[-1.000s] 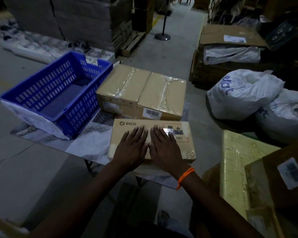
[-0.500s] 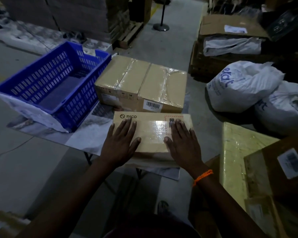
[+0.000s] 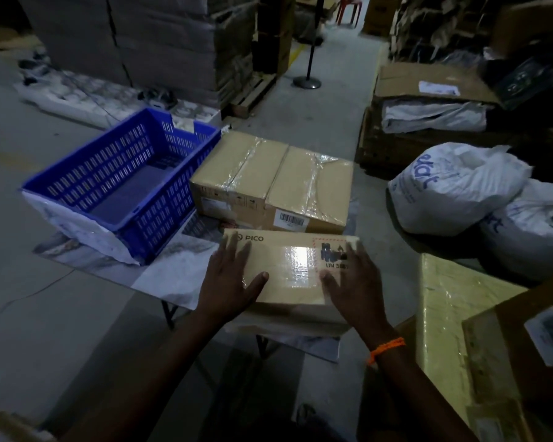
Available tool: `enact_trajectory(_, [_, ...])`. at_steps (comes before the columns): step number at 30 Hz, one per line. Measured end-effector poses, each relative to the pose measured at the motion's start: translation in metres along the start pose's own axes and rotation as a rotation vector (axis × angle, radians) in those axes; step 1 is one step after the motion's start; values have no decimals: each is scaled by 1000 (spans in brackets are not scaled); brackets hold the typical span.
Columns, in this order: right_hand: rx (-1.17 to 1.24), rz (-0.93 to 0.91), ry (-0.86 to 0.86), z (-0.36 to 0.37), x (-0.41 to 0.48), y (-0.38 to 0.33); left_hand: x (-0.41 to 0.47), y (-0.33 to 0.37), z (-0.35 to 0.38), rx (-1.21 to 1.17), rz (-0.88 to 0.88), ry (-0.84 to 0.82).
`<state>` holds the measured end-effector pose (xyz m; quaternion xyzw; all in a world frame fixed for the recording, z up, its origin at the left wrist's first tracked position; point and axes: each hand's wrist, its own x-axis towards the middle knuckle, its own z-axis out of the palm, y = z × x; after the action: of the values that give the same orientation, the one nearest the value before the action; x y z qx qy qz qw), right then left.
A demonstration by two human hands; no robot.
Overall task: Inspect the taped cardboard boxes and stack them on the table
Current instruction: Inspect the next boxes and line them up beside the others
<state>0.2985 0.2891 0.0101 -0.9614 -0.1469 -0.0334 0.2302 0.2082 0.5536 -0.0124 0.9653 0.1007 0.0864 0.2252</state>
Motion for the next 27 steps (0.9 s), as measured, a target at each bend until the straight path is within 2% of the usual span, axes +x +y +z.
enact_trajectory(2, [155, 202, 31, -15, 5, 6, 6, 0, -10, -245, -217, -3])
enact_trajectory(5, [613, 457, -138, -30, 12, 14, 14, 7, -25, -599, -424, -42])
enact_trajectory(9, [695, 448, -74, -25, -2, 21, 8, 4, -32, -705, -354, -13])
enact_trajectory(13, [827, 492, 94, -27, -29, 24, -16, -15, -27, -861, -271, -1])
enact_trajectory(16, [943, 548, 205, -23, -49, 28, -42, -24, -13, -954, -280, 48])
enact_trajectory(18, [951, 567, 234, -16, -64, 30, -59, -25, -3, -1089, -359, 73])
enact_trajectory(21, [848, 609, 187, -2, -86, 38, -85, -25, 9, -1201, -467, 43])
enact_trajectory(24, [740, 608, 133, 23, -102, 56, -105, -16, 19, -1079, -499, -34])
enact_trajectory(27, [708, 603, 120, 37, -108, 65, -116, -13, 35, -938, -470, -7])
